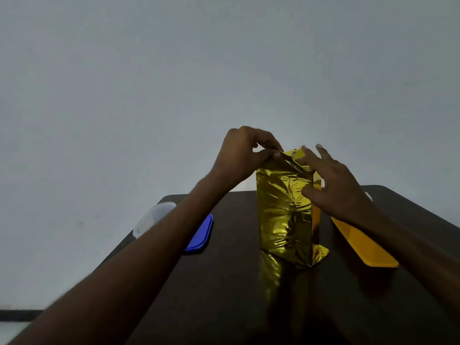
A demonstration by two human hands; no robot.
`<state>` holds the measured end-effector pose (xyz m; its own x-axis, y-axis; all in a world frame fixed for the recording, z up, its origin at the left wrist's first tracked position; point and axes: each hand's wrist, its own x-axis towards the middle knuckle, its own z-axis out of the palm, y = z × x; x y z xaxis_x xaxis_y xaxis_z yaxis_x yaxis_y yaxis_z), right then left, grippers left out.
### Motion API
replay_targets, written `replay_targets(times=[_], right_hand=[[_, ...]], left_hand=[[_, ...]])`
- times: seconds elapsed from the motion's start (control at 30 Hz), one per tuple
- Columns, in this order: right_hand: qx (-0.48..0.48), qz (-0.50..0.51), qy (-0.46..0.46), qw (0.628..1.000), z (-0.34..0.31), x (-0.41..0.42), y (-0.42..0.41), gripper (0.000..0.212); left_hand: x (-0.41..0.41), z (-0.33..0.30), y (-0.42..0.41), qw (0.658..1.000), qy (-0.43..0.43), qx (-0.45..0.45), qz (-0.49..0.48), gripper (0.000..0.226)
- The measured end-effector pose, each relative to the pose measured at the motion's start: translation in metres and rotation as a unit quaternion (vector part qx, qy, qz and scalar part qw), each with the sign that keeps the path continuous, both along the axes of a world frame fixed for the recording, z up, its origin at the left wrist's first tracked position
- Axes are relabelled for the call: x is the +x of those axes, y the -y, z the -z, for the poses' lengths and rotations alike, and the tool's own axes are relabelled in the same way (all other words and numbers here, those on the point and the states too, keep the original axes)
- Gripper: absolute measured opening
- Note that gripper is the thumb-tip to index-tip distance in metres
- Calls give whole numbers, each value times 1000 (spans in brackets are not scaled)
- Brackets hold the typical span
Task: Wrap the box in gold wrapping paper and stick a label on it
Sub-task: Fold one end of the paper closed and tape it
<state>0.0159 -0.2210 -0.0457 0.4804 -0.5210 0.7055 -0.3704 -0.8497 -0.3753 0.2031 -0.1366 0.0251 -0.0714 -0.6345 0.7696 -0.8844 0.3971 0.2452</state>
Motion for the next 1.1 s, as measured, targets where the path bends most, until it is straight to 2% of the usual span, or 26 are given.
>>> replay_targets(times=[0.1, 0.33, 0.47, 0.5, 0.6, 0.7, 0.83, 1.0, 1.1], right_hand=[[45, -28, 29, 998, 0, -3, -2, 65], [25, -45, 45, 998, 9, -4, 7, 60], [10, -35, 36, 999, 12, -4, 10, 59], [7, -30, 33, 999, 12, -4, 10, 59], [5, -26, 30, 999, 12, -3, 8, 60], [29, -31, 42, 998, 10, -3, 7, 60], [63, -66, 59, 994, 9, -4, 14, 58], [136, -101, 85, 982, 4, -3, 22, 61], [153, -104, 84, 979, 2, -2, 27, 65]], left_hand=[[-3, -8, 3, 1000, 2, 16, 4, 6], [2, -19, 8, 997, -75, 3, -28, 5], [4, -11, 3, 991, -95, 42, -83, 39], [3, -7, 2, 991, -91, 44, -93, 41], [2, 0, -1, 993, -74, 82, -43, 31], [1, 0, 0, 995, 7, 101, -10, 38], [-5, -8, 10, 998, 30, 56, -17, 11], [-9, -22, 16, 995, 52, 88, -10, 9], [-8, -27, 17, 993, 46, 103, 15, 16]])
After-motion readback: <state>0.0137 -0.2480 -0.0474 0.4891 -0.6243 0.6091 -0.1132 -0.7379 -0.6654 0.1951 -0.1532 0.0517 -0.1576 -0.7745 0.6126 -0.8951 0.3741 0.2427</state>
